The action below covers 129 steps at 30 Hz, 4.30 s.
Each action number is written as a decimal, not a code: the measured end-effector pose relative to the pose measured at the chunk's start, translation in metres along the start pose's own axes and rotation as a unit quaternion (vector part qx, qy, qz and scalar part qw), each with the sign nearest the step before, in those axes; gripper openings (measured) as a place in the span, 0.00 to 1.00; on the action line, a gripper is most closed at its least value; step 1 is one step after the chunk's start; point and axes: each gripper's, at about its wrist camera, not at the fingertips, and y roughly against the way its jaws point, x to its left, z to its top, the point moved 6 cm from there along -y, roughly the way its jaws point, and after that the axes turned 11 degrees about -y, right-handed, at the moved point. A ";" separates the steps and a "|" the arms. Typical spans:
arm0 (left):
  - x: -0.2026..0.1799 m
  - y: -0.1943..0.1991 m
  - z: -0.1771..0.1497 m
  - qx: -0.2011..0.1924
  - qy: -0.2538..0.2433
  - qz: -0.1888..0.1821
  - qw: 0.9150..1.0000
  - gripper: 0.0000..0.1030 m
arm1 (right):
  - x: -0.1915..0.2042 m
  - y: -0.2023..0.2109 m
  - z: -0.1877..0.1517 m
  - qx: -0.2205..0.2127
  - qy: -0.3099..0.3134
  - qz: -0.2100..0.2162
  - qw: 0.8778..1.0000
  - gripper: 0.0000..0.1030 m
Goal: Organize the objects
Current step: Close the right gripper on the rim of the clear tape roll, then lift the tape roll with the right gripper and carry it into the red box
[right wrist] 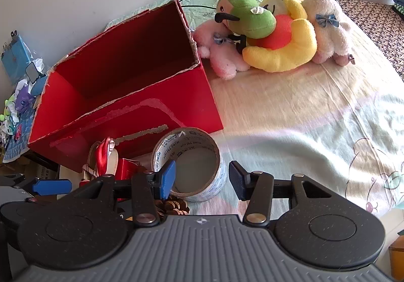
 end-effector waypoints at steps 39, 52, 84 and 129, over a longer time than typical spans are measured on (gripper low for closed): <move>-0.010 -0.020 0.042 -0.065 -0.007 -0.187 0.980 0.52 | -0.025 -0.062 0.018 0.045 -0.051 0.011 0.998 0.18; -0.010 -0.042 0.053 -0.071 -0.020 -0.206 0.976 0.40 | -0.025 -0.062 0.022 0.046 -0.069 0.029 0.996 0.16; -0.024 0.095 0.078 -0.265 -0.079 -0.254 0.927 0.08 | -0.013 0.094 0.071 -0.190 -0.026 0.011 0.981 0.12; 0.126 -0.072 0.136 -0.071 0.122 -0.103 0.985 0.10 | 0.117 -0.131 0.122 0.040 0.227 -0.016 0.973 0.09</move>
